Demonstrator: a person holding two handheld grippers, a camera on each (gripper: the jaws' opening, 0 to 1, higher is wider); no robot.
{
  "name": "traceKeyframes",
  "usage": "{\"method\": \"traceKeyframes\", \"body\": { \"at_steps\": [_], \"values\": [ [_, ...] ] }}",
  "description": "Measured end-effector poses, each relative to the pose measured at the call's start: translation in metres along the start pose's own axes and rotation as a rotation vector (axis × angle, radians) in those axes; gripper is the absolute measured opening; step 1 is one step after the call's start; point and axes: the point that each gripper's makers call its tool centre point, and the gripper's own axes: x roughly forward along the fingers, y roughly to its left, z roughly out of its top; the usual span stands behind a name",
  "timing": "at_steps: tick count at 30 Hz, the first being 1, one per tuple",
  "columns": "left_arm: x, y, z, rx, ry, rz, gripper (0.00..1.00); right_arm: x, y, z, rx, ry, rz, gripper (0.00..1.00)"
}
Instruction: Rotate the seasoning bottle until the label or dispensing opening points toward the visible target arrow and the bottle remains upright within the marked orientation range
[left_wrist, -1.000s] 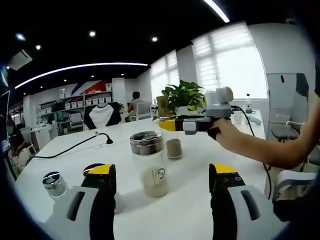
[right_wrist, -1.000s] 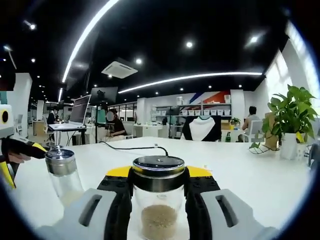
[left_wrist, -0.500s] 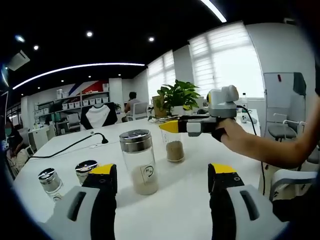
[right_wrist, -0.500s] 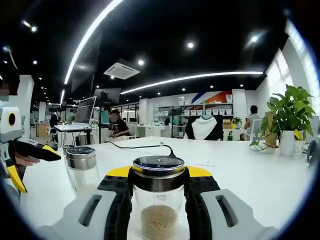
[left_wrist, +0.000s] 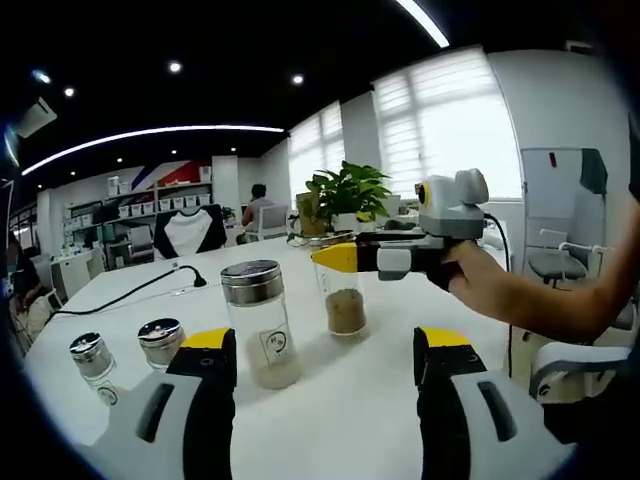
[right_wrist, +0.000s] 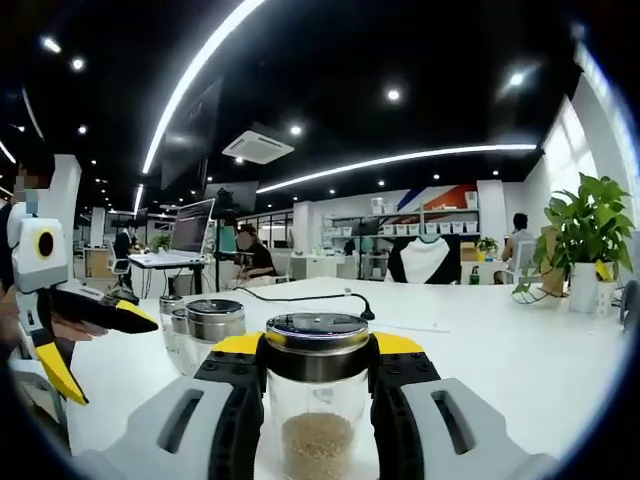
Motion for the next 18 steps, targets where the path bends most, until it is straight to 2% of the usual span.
{"method": "traceKeyframes", "body": {
  "at_steps": [9,18],
  "values": [
    [0.006,-0.008,-0.008,-0.011,0.021,-0.036,0.76,-0.007,0.017,-0.004,0.028,-0.006,0.024,0.37],
    [0.01,-0.011,-0.01,-0.011,0.024,-0.059,0.76,-0.009,0.031,-0.011,0.068,-0.006,0.056,0.37]
  ]
}}
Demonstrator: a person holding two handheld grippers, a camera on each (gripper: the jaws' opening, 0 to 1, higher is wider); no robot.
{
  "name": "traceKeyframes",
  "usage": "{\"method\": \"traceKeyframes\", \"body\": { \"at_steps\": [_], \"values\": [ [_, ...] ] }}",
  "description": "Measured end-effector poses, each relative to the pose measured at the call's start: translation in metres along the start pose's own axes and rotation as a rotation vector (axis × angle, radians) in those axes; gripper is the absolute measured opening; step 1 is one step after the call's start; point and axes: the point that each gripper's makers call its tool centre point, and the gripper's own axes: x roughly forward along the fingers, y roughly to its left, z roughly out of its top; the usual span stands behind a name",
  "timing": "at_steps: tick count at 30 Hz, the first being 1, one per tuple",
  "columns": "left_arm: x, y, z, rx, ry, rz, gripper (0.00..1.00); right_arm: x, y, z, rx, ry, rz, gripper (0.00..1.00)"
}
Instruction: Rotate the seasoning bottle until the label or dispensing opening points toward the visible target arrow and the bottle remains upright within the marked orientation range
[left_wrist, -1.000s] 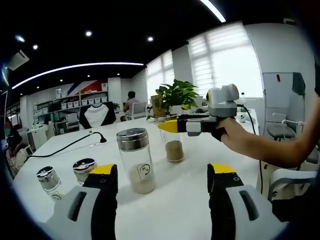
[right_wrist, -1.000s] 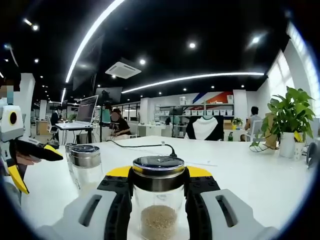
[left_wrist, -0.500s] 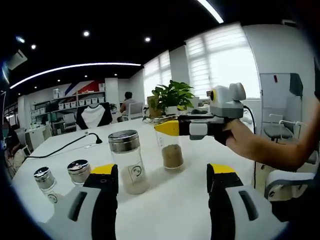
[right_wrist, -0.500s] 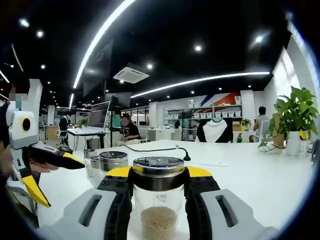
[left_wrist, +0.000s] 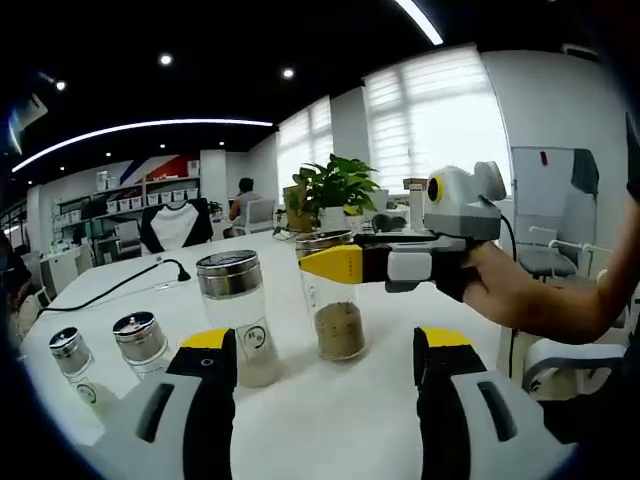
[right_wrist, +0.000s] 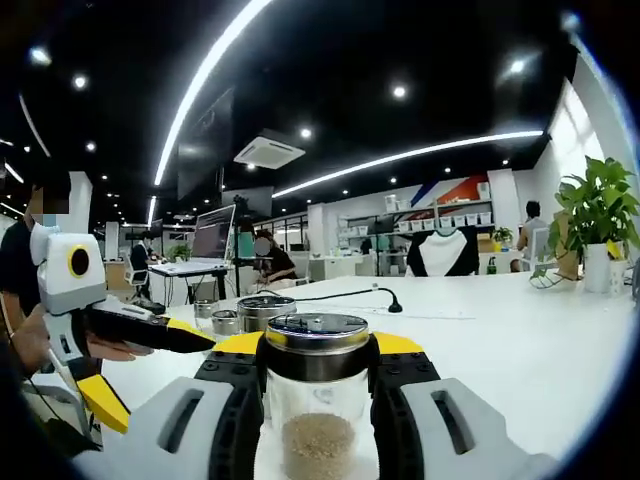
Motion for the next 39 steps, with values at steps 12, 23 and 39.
{"method": "traceKeyframes", "body": {
  "at_steps": [12,23,39],
  "values": [
    [0.003,-0.003,-0.003,-0.03,-0.006,-0.024,0.74,-0.002,0.028,0.002,-0.004,0.013,0.082,0.37],
    [0.004,-0.003,0.002,-0.003,-0.021,-0.038,0.72,0.004,0.062,0.003,-0.011,0.019,0.183,0.38],
    [-0.003,-0.012,0.001,0.134,-0.033,-0.174,0.69,0.005,0.097,0.005,-0.063,0.045,0.343,0.38]
  ]
}}
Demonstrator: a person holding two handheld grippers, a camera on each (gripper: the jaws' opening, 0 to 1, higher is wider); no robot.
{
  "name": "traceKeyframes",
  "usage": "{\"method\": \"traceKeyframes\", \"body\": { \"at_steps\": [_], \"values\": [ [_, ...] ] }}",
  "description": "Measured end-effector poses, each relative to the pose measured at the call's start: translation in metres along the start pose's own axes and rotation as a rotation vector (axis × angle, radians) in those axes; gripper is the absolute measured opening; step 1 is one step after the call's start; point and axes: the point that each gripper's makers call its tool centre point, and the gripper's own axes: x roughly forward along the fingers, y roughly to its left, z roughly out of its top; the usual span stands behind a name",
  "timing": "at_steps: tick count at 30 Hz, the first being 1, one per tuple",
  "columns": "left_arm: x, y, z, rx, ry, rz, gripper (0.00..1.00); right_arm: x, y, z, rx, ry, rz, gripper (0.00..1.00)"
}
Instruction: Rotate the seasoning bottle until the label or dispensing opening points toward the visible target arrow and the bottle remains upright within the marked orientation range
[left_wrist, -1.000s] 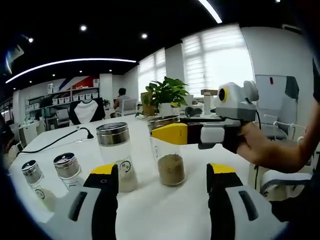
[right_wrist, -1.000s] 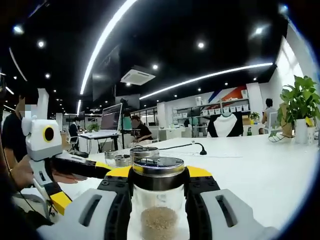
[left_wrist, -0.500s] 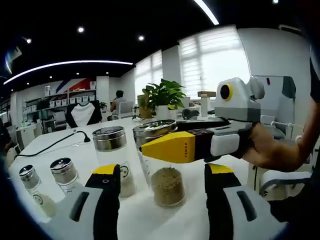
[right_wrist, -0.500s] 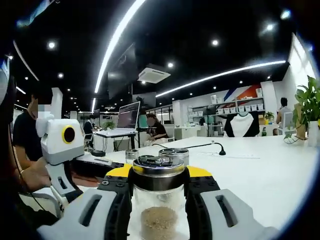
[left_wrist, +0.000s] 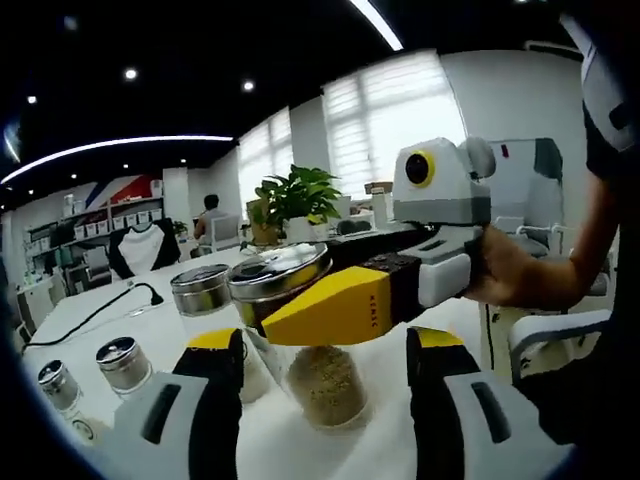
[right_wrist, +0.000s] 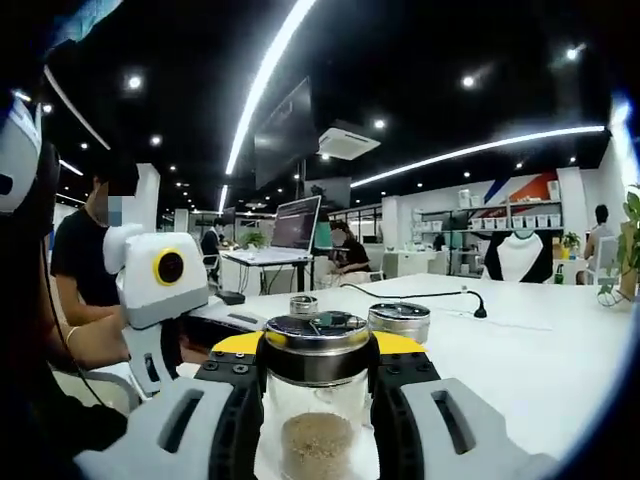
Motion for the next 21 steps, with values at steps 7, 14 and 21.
{"method": "traceKeyframes", "body": {
  "at_steps": [7,14,21],
  "values": [
    [0.003,-0.004,-0.004,0.058,0.011,-0.079,0.66,-0.002,0.012,0.005,0.018,-0.008,0.07,0.38],
    [0.004,-0.015,0.001,0.065,-0.02,-0.175,0.62,-0.004,0.015,0.008,0.017,-0.008,0.082,0.38],
    [0.006,-0.005,0.001,0.008,-0.05,-0.2,0.56,-0.005,0.02,0.01,0.02,-0.013,0.102,0.38]
  ]
}}
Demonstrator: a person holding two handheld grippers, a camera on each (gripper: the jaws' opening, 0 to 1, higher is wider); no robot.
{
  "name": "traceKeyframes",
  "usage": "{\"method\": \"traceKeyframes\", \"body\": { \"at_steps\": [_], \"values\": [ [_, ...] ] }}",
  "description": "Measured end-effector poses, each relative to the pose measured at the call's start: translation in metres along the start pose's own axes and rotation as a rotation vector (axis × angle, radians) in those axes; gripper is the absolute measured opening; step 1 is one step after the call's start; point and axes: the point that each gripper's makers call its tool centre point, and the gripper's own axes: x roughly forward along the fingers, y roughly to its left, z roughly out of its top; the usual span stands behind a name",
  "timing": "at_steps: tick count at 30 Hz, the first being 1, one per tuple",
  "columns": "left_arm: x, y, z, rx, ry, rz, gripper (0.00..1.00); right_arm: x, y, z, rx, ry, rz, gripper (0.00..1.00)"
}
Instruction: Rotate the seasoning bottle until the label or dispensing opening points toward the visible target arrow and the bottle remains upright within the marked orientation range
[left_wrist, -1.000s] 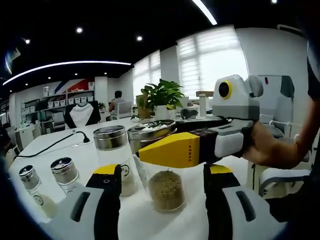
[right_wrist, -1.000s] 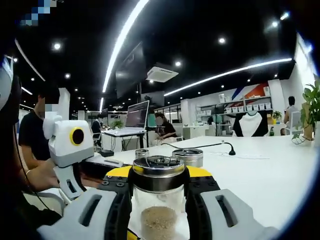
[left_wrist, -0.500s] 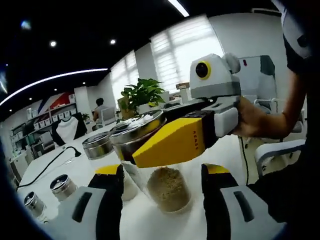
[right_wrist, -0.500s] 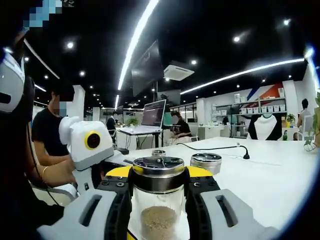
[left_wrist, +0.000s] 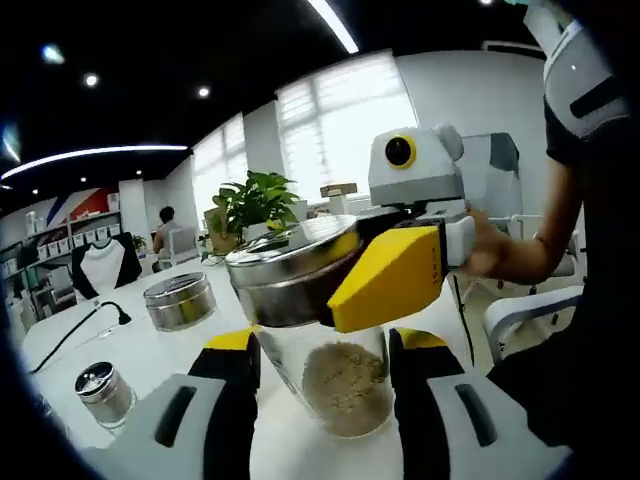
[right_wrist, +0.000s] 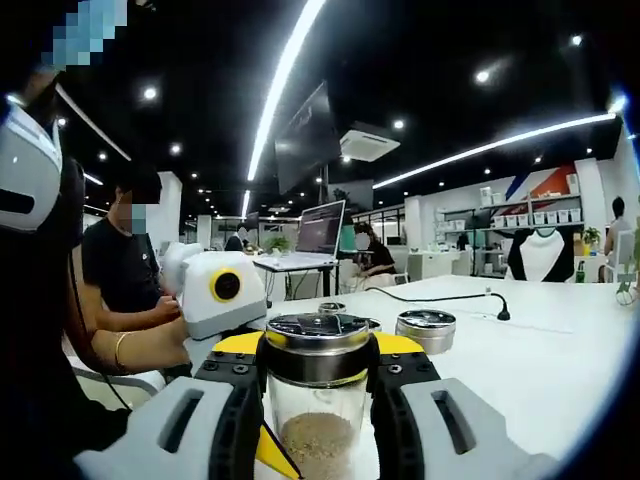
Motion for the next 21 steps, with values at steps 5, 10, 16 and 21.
{"method": "traceKeyframes", "body": {
  "at_steps": [5,10,16,21],
  "values": [
    [0.0,0.0,0.001,0.007,-0.01,-0.019,0.55,0.0,-0.001,0.001,0.003,-0.006,-0.004,0.38],
    [0.002,-0.003,0.009,-0.013,-0.049,-0.019,0.51,-0.001,-0.003,0.003,0.02,-0.019,-0.004,0.38],
    [0.003,-0.002,0.009,-0.039,-0.055,0.008,0.5,-0.002,-0.006,0.002,0.017,-0.012,-0.012,0.38],
    [0.006,0.002,0.008,-0.066,-0.046,0.048,0.48,-0.003,-0.009,0.002,0.01,-0.017,-0.035,0.39]
  ]
}}
